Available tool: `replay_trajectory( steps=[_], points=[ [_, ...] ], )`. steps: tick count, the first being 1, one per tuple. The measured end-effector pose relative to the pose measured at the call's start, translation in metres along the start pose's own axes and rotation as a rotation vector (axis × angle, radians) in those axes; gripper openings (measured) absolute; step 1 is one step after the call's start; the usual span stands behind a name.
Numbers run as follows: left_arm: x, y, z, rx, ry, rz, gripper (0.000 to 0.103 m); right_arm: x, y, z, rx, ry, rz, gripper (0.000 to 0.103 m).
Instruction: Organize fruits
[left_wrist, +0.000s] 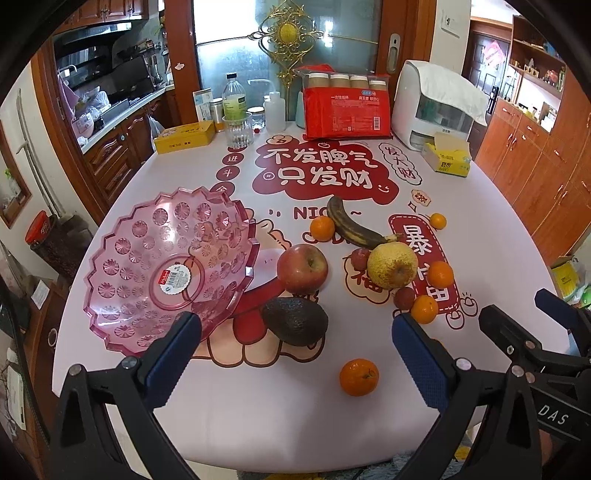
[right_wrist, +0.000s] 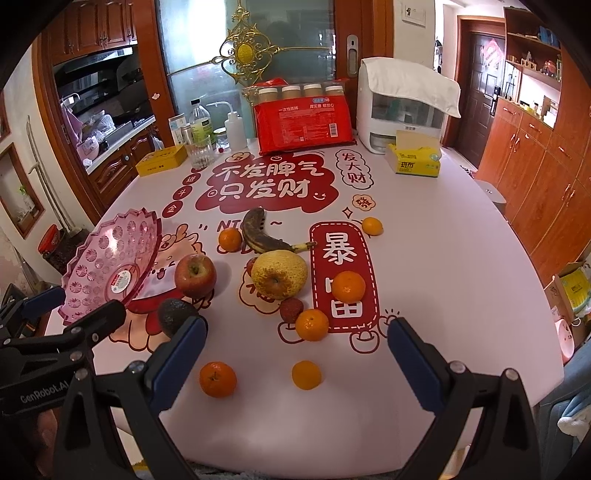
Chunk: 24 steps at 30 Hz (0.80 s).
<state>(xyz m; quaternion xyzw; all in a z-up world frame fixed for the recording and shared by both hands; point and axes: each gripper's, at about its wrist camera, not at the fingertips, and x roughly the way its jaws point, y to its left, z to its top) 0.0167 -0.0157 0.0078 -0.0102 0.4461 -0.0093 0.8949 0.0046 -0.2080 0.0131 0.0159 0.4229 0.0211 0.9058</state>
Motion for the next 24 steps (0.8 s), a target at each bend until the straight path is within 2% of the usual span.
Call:
replay_trajectory(
  steps=[24],
  points=[
    [-0.0012, -0.0001, 0.0027, 0.008, -0.013, -0.01, 0.102, -0.0029, 0.0006, -0.0002, -0.013, -0.017, 0.002, 0.099]
  ],
)
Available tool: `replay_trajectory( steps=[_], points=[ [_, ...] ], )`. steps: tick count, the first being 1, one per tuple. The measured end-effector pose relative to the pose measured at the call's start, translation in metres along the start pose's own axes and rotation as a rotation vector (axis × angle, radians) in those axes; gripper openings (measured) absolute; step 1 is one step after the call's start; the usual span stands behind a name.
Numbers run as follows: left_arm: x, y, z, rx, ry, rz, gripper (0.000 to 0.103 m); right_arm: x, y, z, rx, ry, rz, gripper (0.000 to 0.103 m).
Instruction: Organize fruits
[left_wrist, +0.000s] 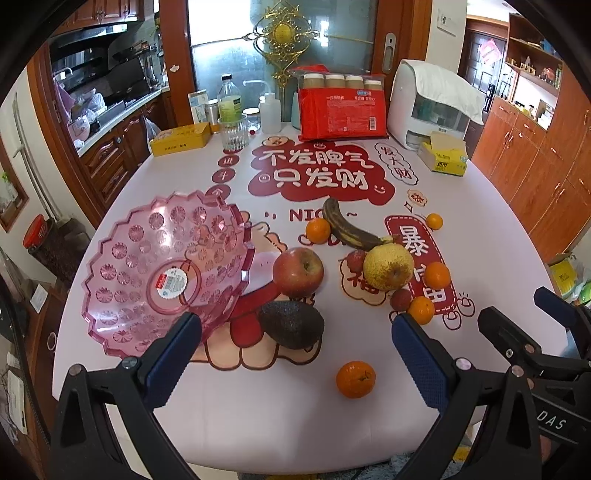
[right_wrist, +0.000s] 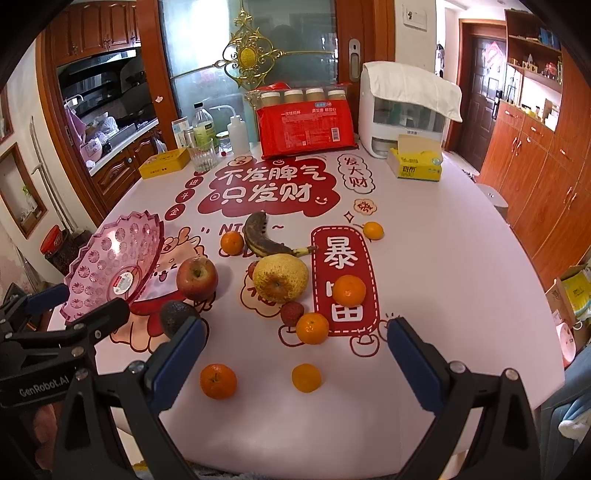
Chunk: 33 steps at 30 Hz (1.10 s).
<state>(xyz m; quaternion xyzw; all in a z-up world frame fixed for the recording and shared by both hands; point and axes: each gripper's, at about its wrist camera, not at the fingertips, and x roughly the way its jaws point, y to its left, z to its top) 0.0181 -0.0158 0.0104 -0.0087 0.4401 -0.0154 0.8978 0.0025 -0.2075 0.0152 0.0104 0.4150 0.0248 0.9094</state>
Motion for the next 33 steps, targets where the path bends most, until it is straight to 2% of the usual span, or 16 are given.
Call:
replay_trajectory(
  steps=[5, 10, 19, 28, 33],
  points=[
    [-0.007, 0.001, 0.008, -0.023, -0.046, -0.004, 0.102, -0.008, -0.004, 0.006, -0.013, -0.031, -0.018, 0.099],
    [-0.007, 0.005, 0.016, -0.049, -0.033, -0.039, 0.102, -0.011, -0.012, 0.013, -0.02, -0.036, -0.013, 0.099],
    [-0.008, 0.002, 0.019, -0.056, -0.011, -0.039, 0.102, -0.018, -0.017, 0.021, -0.028, -0.047, -0.006, 0.099],
    [0.004, -0.001, 0.003, -0.068, -0.02, -0.016, 0.102, -0.019, -0.012, 0.008, -0.053, -0.053, -0.018, 0.099],
    [0.023, -0.012, -0.018, -0.007, 0.006, 0.029, 0.102, -0.01, -0.016, -0.007, -0.076, -0.039, -0.04, 0.098]
  ],
)
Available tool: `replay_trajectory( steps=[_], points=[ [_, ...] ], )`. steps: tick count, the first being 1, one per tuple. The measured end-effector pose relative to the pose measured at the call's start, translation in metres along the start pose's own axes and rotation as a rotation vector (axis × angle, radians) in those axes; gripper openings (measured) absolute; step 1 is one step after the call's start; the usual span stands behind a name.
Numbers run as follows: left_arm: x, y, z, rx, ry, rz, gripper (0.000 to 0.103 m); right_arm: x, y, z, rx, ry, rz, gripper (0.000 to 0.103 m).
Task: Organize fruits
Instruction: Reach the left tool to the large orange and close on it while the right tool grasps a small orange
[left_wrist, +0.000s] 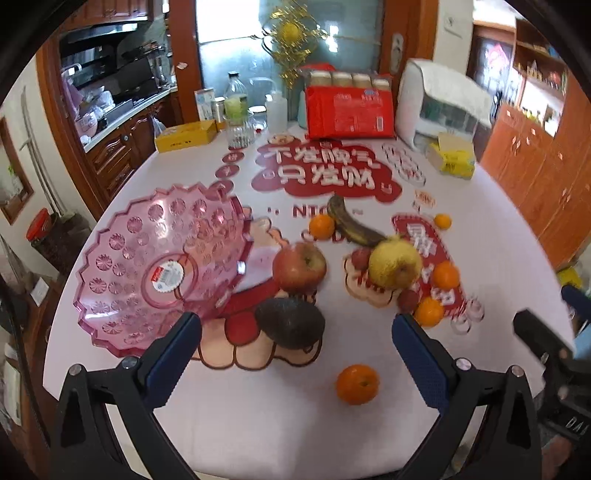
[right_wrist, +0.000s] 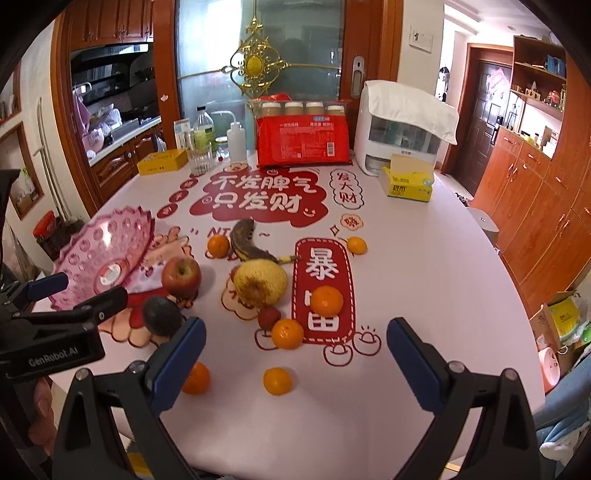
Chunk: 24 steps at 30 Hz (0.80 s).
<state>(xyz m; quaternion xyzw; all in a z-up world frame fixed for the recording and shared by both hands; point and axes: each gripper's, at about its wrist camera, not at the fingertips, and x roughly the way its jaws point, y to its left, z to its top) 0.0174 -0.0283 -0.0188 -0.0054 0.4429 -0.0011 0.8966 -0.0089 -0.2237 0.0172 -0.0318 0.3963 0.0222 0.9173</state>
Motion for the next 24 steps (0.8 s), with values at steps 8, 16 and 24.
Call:
replay_trajectory(
  steps=[8, 16, 24],
  points=[
    [0.028, -0.02, -0.034, 0.085, 0.059, -0.015, 0.102, 0.033, -0.013, -0.038, -0.006, 0.097, -0.027, 0.087],
    [0.057, -0.028, -0.058, 0.082, 0.159, -0.092, 0.102, 0.065, -0.017, -0.07, -0.002, 0.201, 0.025, 0.078],
    [0.079, -0.028, -0.066, 0.042, 0.19, -0.127, 0.093, 0.091, 0.002, -0.079, -0.06, 0.211, 0.085, 0.068]
  ],
)
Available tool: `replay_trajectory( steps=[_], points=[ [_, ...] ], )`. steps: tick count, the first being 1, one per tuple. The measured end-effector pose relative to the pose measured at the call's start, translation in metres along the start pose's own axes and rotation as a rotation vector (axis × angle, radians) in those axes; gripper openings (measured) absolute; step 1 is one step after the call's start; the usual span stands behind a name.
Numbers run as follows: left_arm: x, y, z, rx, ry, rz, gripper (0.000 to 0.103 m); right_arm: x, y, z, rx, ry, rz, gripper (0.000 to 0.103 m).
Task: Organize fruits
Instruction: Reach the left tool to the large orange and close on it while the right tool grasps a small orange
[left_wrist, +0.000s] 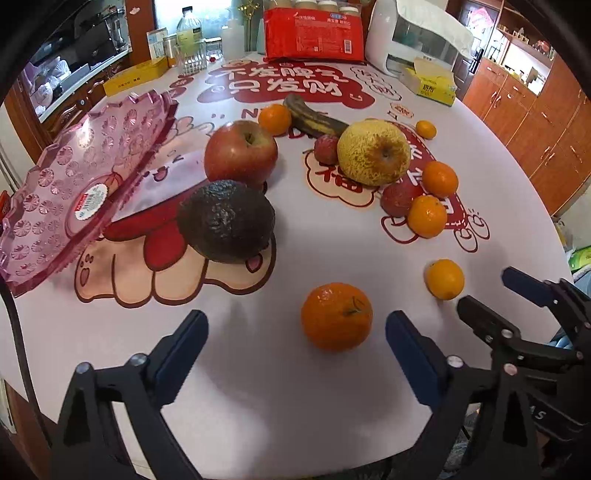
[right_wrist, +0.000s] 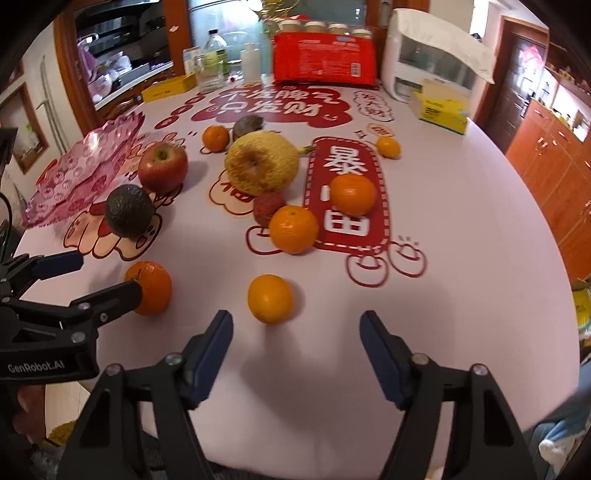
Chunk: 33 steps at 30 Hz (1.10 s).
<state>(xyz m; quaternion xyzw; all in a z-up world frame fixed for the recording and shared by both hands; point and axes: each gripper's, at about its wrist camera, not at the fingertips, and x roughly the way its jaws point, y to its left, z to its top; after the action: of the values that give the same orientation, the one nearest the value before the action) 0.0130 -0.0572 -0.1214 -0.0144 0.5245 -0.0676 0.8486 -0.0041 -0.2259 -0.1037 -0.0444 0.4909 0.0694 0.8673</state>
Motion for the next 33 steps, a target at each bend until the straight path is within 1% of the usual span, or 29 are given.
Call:
replay_trajectory(
  steps=[5, 8, 10, 12, 14, 15, 18, 19, 22, 24, 26, 29, 33],
  points=[
    [0.01, -0.005, 0.001, 0.022, 0.031, -0.007, 0.079, 0.018, 0.003, 0.001, -0.014, 0.031, 0.026, 0.055],
    [0.015, -0.011, 0.002, 0.045, 0.045, -0.01, 0.073, 0.027, -0.001, 0.002, -0.003, 0.049, 0.048, 0.05],
    [0.019, -0.014, 0.002, 0.056, 0.058, -0.007, 0.07, 0.03, -0.005, 0.003, 0.011, 0.05, 0.08, 0.05],
    [0.024, -0.016, 0.003, 0.063, 0.073, -0.003, 0.067, 0.031, -0.005, 0.004, 0.012, 0.044, 0.094, 0.049],
    [0.028, -0.017, 0.003, 0.062, 0.087, -0.017, 0.059, 0.032, -0.005, 0.004, 0.008, 0.041, 0.106, 0.047],
    [0.029, -0.017, 0.004, 0.061, 0.088, -0.021, 0.059, 0.033, -0.004, 0.004, 0.005, 0.043, 0.114, 0.046],
    [0.028, -0.02, 0.005, 0.066, 0.077, -0.031, 0.051, 0.035, -0.003, 0.004, -0.002, 0.048, 0.125, 0.046],
    [0.028, -0.02, 0.006, 0.065, 0.073, -0.041, 0.046, 0.037, -0.003, 0.004, -0.001, 0.052, 0.133, 0.046],
    [0.027, -0.021, 0.006, 0.056, 0.066, -0.055, 0.044, 0.038, -0.002, 0.005, -0.002, 0.048, 0.138, 0.045],
    [0.027, -0.019, 0.005, 0.047, 0.059, -0.065, 0.043, 0.037, -0.003, 0.005, 0.001, 0.043, 0.152, 0.041],
    [0.027, -0.017, 0.004, 0.036, 0.052, -0.077, 0.043, 0.037, -0.002, 0.004, 0.0, 0.042, 0.175, 0.031],
    [0.026, -0.013, 0.003, 0.022, 0.047, -0.09, 0.043, 0.035, 0.001, 0.003, -0.004, 0.036, 0.167, 0.03],
    [0.025, -0.009, 0.002, 0.009, 0.04, -0.101, 0.042, 0.029, 0.001, 0.002, 0.001, 0.017, 0.184, 0.03]
  ],
)
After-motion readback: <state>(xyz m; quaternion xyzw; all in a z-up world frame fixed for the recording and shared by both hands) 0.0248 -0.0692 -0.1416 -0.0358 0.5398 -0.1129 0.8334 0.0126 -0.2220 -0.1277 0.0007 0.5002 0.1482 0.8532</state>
